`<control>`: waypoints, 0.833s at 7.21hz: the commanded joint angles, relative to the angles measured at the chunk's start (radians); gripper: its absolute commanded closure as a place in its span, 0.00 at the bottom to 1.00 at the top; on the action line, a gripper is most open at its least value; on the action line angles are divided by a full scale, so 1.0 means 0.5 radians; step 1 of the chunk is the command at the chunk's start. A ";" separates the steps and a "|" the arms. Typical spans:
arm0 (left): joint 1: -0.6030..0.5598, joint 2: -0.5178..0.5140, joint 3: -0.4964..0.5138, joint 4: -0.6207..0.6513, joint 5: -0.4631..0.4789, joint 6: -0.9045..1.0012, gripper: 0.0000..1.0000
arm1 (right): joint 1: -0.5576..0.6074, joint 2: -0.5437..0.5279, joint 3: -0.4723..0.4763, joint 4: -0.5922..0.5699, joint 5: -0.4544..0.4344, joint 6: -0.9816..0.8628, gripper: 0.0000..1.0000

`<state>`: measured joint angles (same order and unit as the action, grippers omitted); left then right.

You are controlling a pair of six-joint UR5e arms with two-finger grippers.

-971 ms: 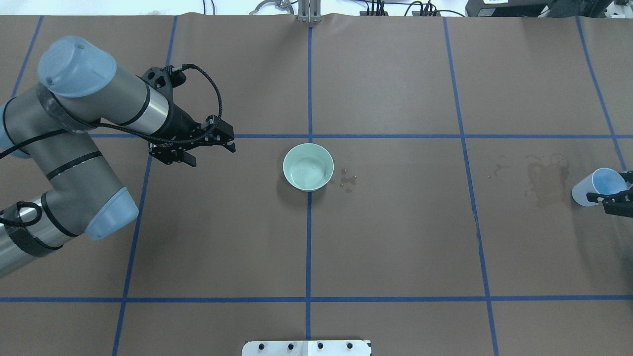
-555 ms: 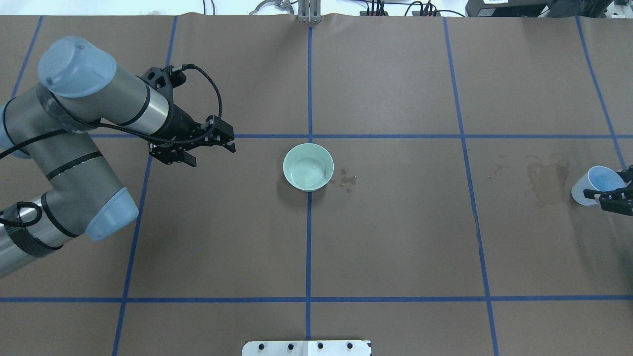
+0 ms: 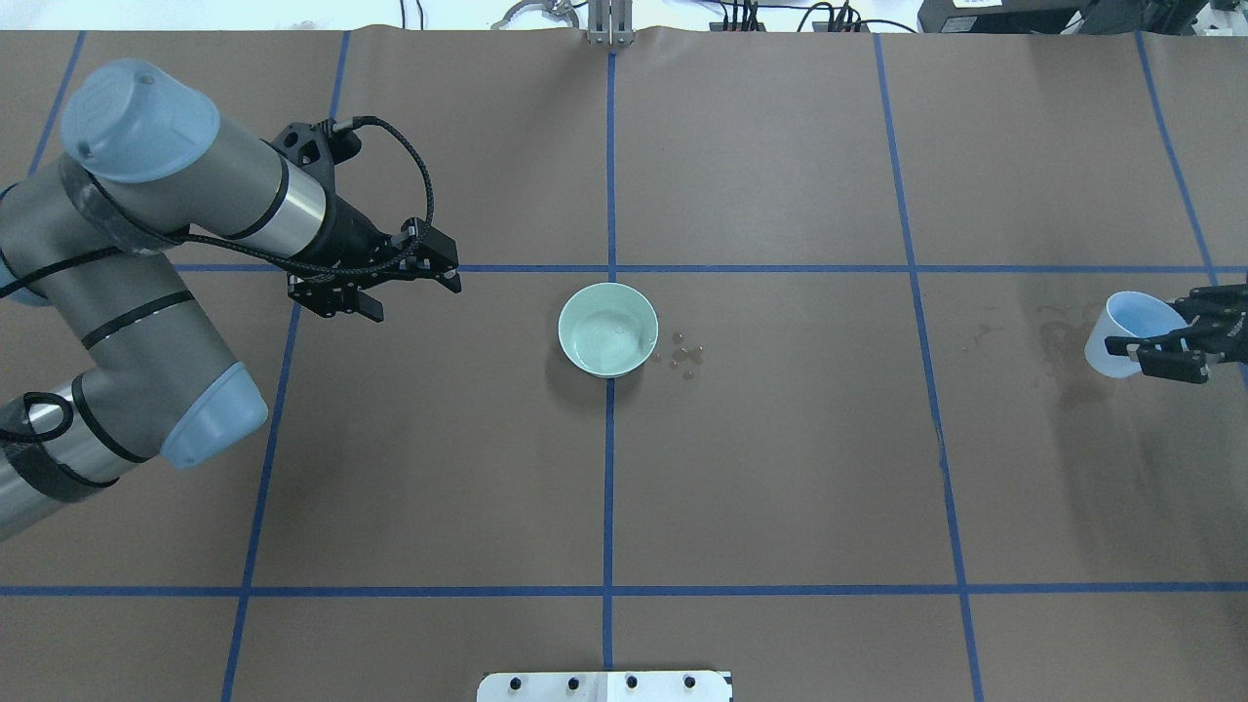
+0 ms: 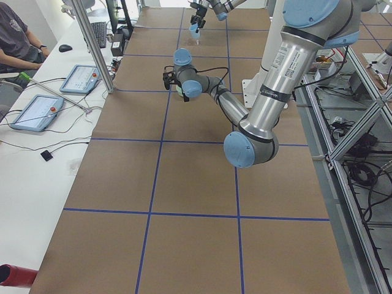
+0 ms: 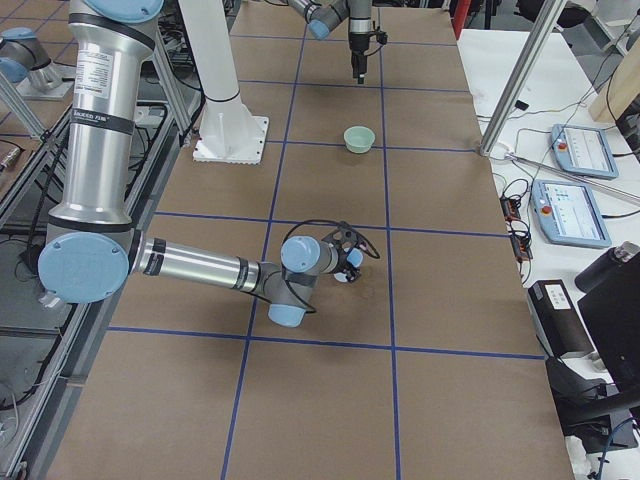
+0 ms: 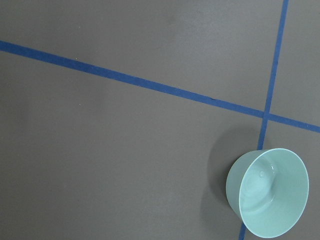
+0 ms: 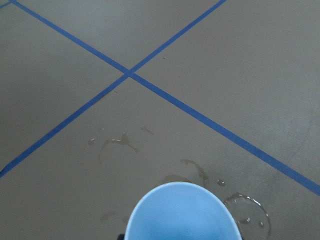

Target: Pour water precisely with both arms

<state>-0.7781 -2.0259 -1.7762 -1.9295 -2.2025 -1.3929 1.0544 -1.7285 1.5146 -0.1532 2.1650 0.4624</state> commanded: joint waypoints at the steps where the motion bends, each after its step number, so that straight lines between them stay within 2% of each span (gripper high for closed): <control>1: -0.042 0.002 -0.003 0.024 -0.007 0.015 0.00 | -0.001 0.145 0.369 -0.633 -0.047 0.014 1.00; 3: -0.064 0.060 0.009 0.036 -0.007 0.134 0.00 | -0.199 0.373 0.398 -0.898 -0.178 0.011 1.00; 4: -0.088 0.091 0.012 0.042 -0.007 0.250 0.00 | -0.325 0.471 0.510 -1.148 -0.294 0.014 1.00; 5: -0.134 0.131 0.012 0.043 -0.010 0.309 0.00 | -0.478 0.642 0.699 -1.615 -0.405 0.014 1.00; 6: -0.168 0.164 0.021 0.040 -0.016 0.359 0.00 | -0.619 0.850 0.802 -2.061 -0.503 0.017 1.00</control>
<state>-0.8404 -1.9652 -1.7692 -1.9092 -2.2076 -1.2490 0.8314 -1.4177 1.8405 -0.9242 1.9759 0.4696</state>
